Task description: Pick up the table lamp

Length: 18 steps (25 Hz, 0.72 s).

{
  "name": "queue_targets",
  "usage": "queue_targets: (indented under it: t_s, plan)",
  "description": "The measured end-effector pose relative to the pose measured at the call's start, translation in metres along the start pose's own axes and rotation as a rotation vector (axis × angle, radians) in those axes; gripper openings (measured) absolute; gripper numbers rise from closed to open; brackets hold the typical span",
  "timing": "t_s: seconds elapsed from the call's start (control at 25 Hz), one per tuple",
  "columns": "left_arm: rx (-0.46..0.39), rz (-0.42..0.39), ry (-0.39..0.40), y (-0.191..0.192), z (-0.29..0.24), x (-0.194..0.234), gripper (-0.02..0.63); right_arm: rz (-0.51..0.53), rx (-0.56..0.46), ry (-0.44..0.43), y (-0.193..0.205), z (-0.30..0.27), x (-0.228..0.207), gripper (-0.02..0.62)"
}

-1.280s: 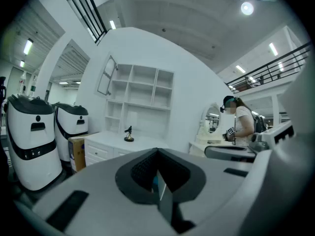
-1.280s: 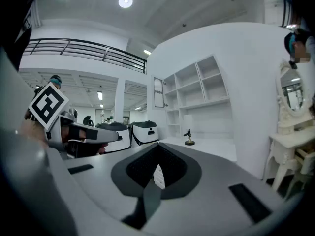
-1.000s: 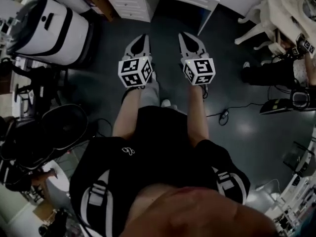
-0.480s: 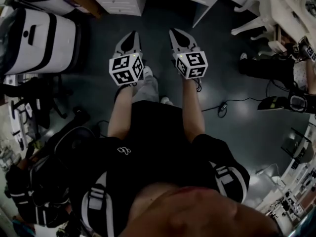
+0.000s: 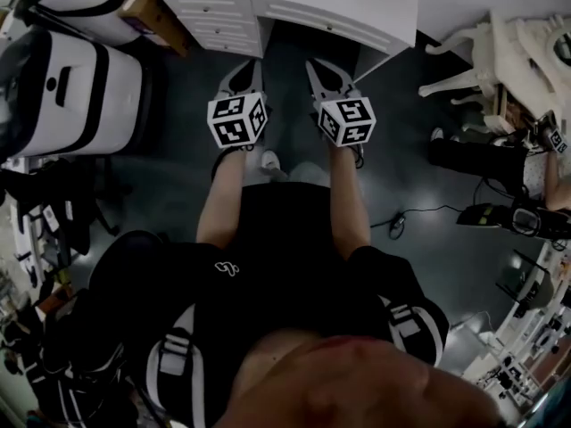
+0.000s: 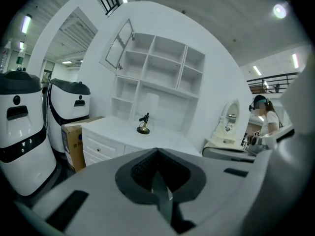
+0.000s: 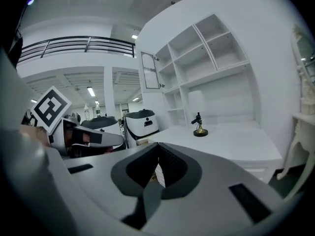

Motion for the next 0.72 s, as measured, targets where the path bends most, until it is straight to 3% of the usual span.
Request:
queue_targets:
  t_s: [0.36, 0.52, 0.72]
  plan:
    - [0.005, 0.076, -0.025, -0.008, -0.040, 0.042, 0.006, 0.015, 0.024, -0.034, -0.010, -0.059, -0.010, 0.020]
    - [0.053, 0.034, -0.047, -0.014, -0.068, 0.053, 0.006, -0.048, 0.021, -0.048, -0.012, -0.088, -0.028, 0.020]
    - [0.052, 0.011, -0.072, -0.051, -0.110, 0.059, 0.006, -0.053, -0.034, -0.066, -0.045, -0.124, -0.065, 0.018]
Point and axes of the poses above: the fingertips, and each gripper's own axes: z backward along the fingers, x to its left, y out of its underside, the point moved 5 cm from there along z, backward along the fingers, and after that the axes turned 4 degrees about x, right-handed, at the moved point
